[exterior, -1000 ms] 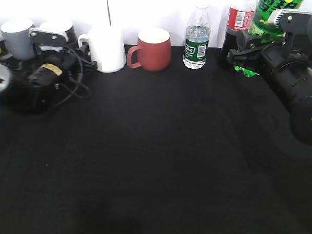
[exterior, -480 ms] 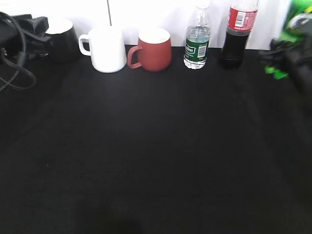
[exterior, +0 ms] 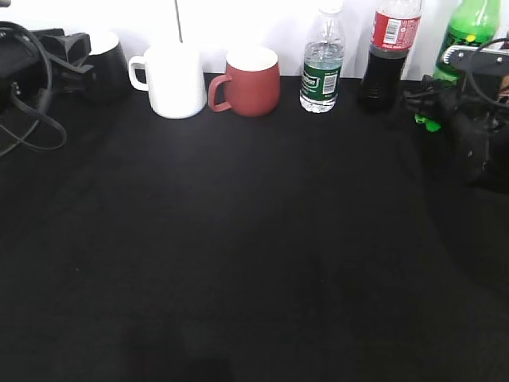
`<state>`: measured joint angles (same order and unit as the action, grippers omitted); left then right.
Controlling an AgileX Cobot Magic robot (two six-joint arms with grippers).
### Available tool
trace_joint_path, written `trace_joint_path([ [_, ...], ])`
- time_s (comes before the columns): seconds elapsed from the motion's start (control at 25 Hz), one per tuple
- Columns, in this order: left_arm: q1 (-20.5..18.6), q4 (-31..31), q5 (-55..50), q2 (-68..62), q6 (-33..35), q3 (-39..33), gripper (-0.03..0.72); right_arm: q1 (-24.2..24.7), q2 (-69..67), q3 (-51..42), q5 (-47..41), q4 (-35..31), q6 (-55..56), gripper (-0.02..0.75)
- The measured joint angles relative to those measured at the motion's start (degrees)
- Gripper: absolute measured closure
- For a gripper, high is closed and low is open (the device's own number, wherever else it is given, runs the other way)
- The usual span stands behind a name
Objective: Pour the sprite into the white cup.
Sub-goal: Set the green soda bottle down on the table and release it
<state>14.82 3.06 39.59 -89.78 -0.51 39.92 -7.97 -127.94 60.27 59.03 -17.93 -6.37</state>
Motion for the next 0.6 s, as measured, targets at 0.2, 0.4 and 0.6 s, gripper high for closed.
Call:
trace_joint_path([
  [0.2, 0.0, 0.0, 0.0, 0.0, 0.0, 0.0, 0.411, 0.0, -0.86, 1.83, -0.78, 0.94, 0.73, 0.328],
  [0.4, 0.0, 0.0, -0.02, 0.0, 0.0, 0.0, 0.411, 0.0, -0.86, 1.88, -1.23, 0.89, 0.34, 0.115],
  [0.6, 0.0, 0.0, -0.2, 0.0, 0.0, 0.0, 0.411, -0.06, 0.81, -0.72, -1.39, 0.89, 0.04, 0.099],
])
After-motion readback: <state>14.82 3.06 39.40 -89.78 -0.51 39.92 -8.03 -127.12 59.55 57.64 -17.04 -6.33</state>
